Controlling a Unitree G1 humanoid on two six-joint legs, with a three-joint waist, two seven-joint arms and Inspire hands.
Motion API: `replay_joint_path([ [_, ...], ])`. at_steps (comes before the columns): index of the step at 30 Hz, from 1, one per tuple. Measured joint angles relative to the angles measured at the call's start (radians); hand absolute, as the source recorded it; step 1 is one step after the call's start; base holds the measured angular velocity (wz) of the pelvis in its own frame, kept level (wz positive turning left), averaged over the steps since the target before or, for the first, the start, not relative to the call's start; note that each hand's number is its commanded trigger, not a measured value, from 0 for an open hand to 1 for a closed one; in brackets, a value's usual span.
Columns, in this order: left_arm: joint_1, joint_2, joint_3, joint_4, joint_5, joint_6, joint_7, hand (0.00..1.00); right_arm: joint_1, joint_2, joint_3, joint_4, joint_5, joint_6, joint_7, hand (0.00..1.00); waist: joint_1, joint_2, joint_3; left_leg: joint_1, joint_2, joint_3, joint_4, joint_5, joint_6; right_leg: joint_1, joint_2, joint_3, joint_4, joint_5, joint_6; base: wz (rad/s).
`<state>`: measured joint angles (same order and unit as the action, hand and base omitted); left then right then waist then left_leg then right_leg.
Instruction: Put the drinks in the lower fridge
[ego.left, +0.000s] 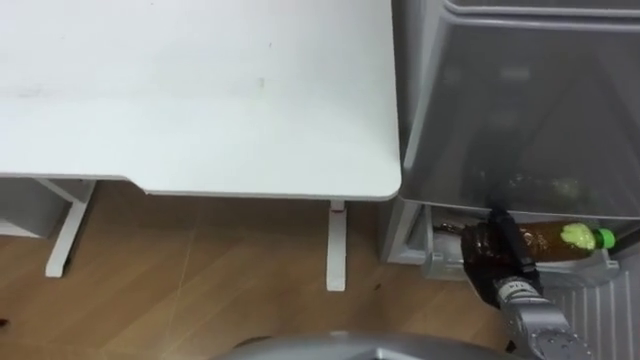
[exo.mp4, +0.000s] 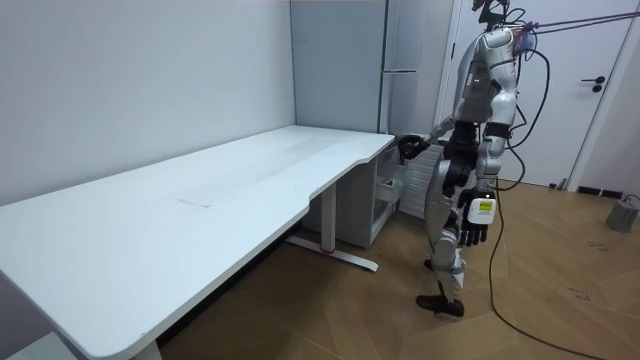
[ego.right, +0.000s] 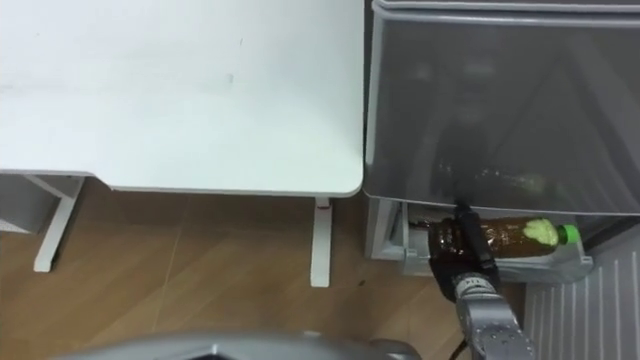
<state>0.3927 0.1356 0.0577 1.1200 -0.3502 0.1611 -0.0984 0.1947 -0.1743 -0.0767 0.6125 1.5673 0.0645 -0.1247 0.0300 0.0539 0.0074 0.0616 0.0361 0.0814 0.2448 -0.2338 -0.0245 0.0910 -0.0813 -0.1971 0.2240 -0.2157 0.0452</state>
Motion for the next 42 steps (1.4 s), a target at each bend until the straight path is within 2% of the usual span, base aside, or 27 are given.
replay_joint_path([
  [3, -0.020, 0.002, -0.003, 0.001, 0.000, 0.013, -0.005, 0.00, -0.039, -0.007, -0.007, 0.014, 0.003, 0.011, 0.007, 1.00, -0.006, 0.007, 0.0028, -0.054, -0.001, -0.003, 0.031, 0.001, 0.001, -0.062, -0.009, 0.002, 0.051, -0.009, -0.004, 0.00],
  [6, -0.068, 0.014, -0.003, 0.010, 0.000, 0.013, -0.006, 0.00, -0.096, -0.018, -0.020, 0.018, 0.003, 0.029, 0.002, 1.00, -0.009, 0.010, 0.0075, -0.138, -0.009, -0.003, 0.074, 0.005, 0.008, -0.156, -0.028, 0.005, 0.131, -0.026, -0.007, 0.00],
  [7, -0.087, 0.021, -0.002, 0.011, 0.001, 0.014, -0.011, 0.00, -0.127, -0.021, -0.027, 0.035, 0.003, 0.037, 0.004, 1.00, -0.011, 0.009, 0.0118, -0.168, -0.013, -0.002, 0.090, 0.009, 0.012, -0.192, -0.035, 0.006, 0.158, -0.027, -0.008, 0.00],
  [10, -0.144, 0.045, -0.004, 0.039, -0.002, 0.013, -0.016, 0.00, -0.229, -0.028, -0.028, 0.142, 0.006, 0.040, 0.051, 1.00, -0.016, 0.004, 0.0128, -0.260, -0.014, -0.005, 0.143, 0.012, 0.016, -0.283, -0.041, 0.015, 0.208, -0.036, -0.003, 0.00],
  [15, -0.173, 0.074, -0.051, 0.043, -0.009, 0.012, -0.014, 0.00, -0.385, -0.032, -0.046, 0.275, 0.008, 0.047, 0.097, 1.00, -0.022, 0.004, 0.0122, -0.408, -0.014, -0.010, 0.225, 0.023, 0.017, -0.432, -0.046, 0.033, 0.293, -0.031, -0.011, 0.01],
  [16, -0.181, 0.079, -0.064, 0.049, -0.010, 0.011, -0.014, 0.00, -0.429, -0.033, -0.057, 0.319, 0.008, 0.050, 0.122, 1.00, -0.021, -0.002, 0.0181, -0.440, -0.016, -0.011, 0.245, 0.028, 0.018, -0.472, -0.053, 0.032, 0.321, -0.030, -0.014, 0.06],
  [18, -0.202, 0.080, -0.083, 0.072, -0.011, 0.012, -0.013, 0.00, -0.485, -0.040, -0.067, 0.373, 0.008, 0.057, 0.147, 1.00, -0.019, -0.008, 0.0247, -0.495, -0.017, -0.012, 0.286, 0.029, 0.020, -0.529, -0.060, 0.036, 0.365, -0.032, -0.018, 0.02],
  [20, -0.223, 0.080, -0.119, 0.079, -0.010, 0.017, -0.013, 0.00, -0.554, -0.059, -0.067, 0.427, 0.007, 0.057, 0.143, 1.00, -0.012, -0.010, 0.0255, -0.558, -0.017, -0.012, 0.324, 0.025, 0.026, -0.592, -0.072, 0.032, 0.405, -0.034, -0.021, 0.00],
  [22, -0.274, 0.081, -0.139, 0.079, -0.010, 0.021, -0.013, 0.00, -0.639, -0.102, -0.103, 0.535, 0.007, 0.036, 0.089, 1.00, 0.038, -0.008, 0.0264, -0.627, -0.019, -0.012, 0.349, 0.027, 0.023, -0.664, -0.080, 0.032, 0.437, -0.034, -0.021, 0.02],
  [25, -0.290, 0.082, -0.140, 0.078, -0.010, 0.024, -0.013, 0.00, -0.656, -0.111, -0.146, 0.564, 0.022, 0.010, 0.068, 1.00, 0.084, -0.011, 0.0269, -0.669, -0.018, -0.006, 0.353, 0.038, 0.010, -0.714, -0.090, 0.030, 0.458, -0.031, -0.026, 0.05],
  [27, -0.289, 0.083, -0.140, 0.079, -0.010, 0.037, -0.013, 0.00, -0.658, -0.112, -0.147, 0.565, 0.022, 0.012, 0.067, 1.00, 0.096, -0.012, 0.0270, -0.688, -0.019, -0.007, 0.363, 0.039, 0.008, -0.735, -0.090, 0.032, 0.473, -0.029, -0.029, 0.06],
  [28, -0.290, 0.084, -0.141, 0.078, -0.011, 0.040, -0.013, 0.00, -0.658, -0.114, -0.147, 0.568, 0.023, 0.012, 0.066, 1.00, 0.102, -0.012, 0.0271, -0.702, -0.019, -0.011, 0.373, 0.040, 0.006, -0.746, -0.091, 0.030, 0.481, -0.024, -0.038, 0.11],
  [31, -0.292, 0.086, -0.142, 0.078, -0.012, 0.040, -0.012, 0.00, -0.682, -0.121, -0.147, 0.599, 0.021, 0.016, 0.065, 1.00, 0.114, -0.017, 0.0283, -0.737, -0.017, -0.013, 0.393, 0.041, 0.005, -0.781, -0.093, 0.028, 0.509, -0.027, -0.047, 0.11],
  [35, -0.303, 0.090, -0.174, 0.077, -0.013, 0.039, 0.005, 0.00, -0.703, -0.134, -0.144, 0.600, 0.015, 0.025, 0.065, 1.00, 0.113, -0.021, 0.0300, -0.781, -0.014, -0.015, 0.425, 0.045, 0.006, -0.823, -0.096, 0.023, 0.543, -0.038, -0.056, 0.02],
  [39, -0.326, 0.100, -0.181, 0.078, -0.047, 0.019, 0.011, 0.00, -0.732, -0.147, -0.144, 0.600, 0.010, 0.034, 0.065, 1.00, 0.109, -0.038, 0.0388, -0.811, -0.012, -0.017, 0.465, 0.025, 0.009, -0.849, -0.101, 0.020, 0.584, -0.066, -0.052, 0.06],
  [41, -0.327, 0.103, -0.181, 0.078, -0.051, 0.011, 0.012, 0.00, -0.753, -0.159, -0.144, 0.600, -0.004, 0.038, 0.060, 1.00, 0.109, -0.041, 0.0398, -0.826, -0.012, -0.019, 0.481, 0.014, 0.010, -0.862, -0.103, 0.020, 0.597, -0.076, -0.053, 0.02],
  [42, -0.327, 0.103, -0.180, 0.078, -0.051, 0.008, 0.014, 0.00, -0.765, -0.168, -0.144, 0.599, -0.006, 0.038, 0.060, 0.87, 0.109, -0.041, 0.0397, -0.832, -0.012, -0.022, 0.486, 0.011, 0.013, -0.864, -0.103, 0.018, 0.599, -0.079, -0.054, 0.05],
])
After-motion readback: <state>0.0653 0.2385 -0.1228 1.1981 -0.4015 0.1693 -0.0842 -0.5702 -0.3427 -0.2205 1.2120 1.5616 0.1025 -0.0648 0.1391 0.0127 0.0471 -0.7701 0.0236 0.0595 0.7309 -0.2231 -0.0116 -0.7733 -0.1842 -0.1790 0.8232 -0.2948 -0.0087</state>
